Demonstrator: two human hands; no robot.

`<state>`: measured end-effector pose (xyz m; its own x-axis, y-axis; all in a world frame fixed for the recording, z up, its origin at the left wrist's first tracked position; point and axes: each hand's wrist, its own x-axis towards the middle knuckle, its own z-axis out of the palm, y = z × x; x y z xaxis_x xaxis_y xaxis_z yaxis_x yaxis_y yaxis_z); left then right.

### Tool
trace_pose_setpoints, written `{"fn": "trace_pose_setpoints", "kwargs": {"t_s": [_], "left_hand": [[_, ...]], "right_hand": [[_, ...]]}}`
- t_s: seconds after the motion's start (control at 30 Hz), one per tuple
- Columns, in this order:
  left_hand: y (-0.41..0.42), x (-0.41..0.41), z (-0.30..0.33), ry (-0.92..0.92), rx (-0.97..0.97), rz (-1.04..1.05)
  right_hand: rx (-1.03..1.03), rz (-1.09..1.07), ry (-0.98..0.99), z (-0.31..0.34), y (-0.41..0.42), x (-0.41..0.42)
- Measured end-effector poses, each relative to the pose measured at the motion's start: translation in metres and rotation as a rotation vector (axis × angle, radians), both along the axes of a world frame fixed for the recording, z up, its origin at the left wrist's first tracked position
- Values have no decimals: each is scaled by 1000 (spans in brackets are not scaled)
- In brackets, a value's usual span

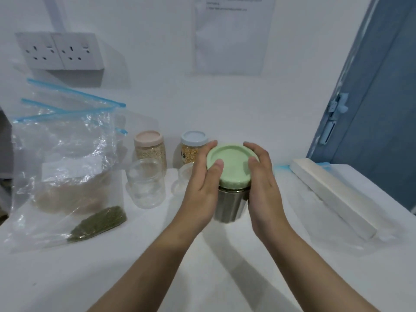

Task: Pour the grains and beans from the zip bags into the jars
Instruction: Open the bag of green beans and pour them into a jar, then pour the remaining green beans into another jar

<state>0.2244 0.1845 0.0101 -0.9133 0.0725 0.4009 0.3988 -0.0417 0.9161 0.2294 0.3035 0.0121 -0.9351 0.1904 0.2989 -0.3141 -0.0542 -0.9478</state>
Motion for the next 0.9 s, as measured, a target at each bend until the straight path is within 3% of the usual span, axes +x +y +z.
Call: {"fn": "trace_pose_setpoints", "kwargs": {"t_s": [0.17,0.33,0.6,0.9], "left_hand": [[27,-58,54,146,14,26],[63,-136,65,224,-25,109],[101,-234,5,-12,-167,194],[115,-273,-54,-265,-226,274]], "right_hand": [[18,-78,163,57,20,-53],[-28,-53,173,70,51,-128],[30,-44,-53,4,88,-231],[84,146,-301,-51,109,-274]]}}
